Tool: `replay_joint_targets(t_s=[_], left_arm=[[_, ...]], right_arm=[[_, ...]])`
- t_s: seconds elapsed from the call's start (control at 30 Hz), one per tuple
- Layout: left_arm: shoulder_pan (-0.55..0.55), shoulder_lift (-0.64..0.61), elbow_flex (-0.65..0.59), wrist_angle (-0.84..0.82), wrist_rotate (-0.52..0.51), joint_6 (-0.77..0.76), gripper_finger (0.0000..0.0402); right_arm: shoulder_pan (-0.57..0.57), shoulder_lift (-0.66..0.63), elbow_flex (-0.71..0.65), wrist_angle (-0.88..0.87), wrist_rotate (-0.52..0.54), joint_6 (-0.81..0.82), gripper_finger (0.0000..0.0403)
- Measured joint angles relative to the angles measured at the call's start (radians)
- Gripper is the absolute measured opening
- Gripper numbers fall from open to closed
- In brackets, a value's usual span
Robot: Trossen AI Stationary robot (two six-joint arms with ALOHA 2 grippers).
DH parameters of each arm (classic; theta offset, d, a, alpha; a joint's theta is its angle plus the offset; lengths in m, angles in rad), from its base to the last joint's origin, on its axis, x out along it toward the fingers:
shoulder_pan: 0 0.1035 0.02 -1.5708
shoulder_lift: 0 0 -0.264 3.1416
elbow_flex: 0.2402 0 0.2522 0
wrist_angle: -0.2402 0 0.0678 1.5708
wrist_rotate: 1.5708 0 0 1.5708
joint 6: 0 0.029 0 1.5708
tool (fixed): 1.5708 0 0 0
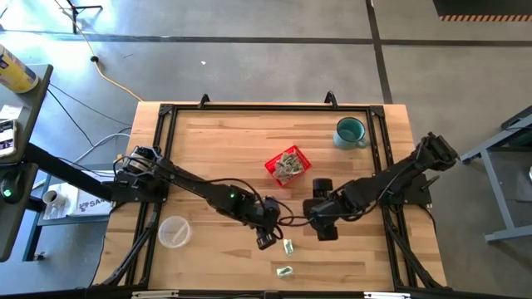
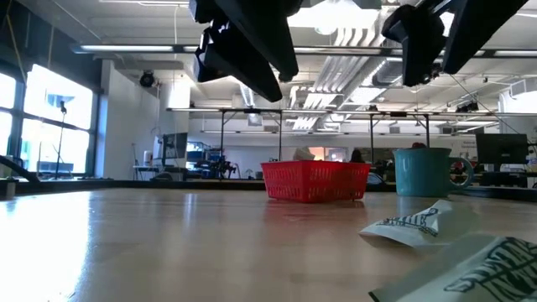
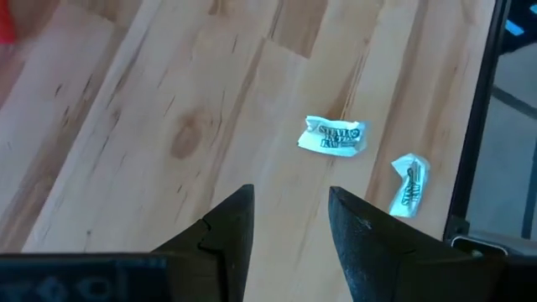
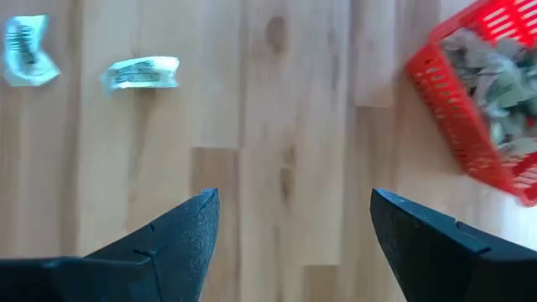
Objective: Pick and place items into bin
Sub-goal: Put the stevia packet into the red bin
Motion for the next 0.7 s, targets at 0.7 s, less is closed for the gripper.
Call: replay_joint_targets(t_s=[0.7], left_arm=[[-0.082, 0.235, 0.017, 0.450, 0.140, 0.547, 0.0181]], right_arm=[[0.426, 0.024, 0.000, -0.094, 0.140, 0.470, 0.0300]])
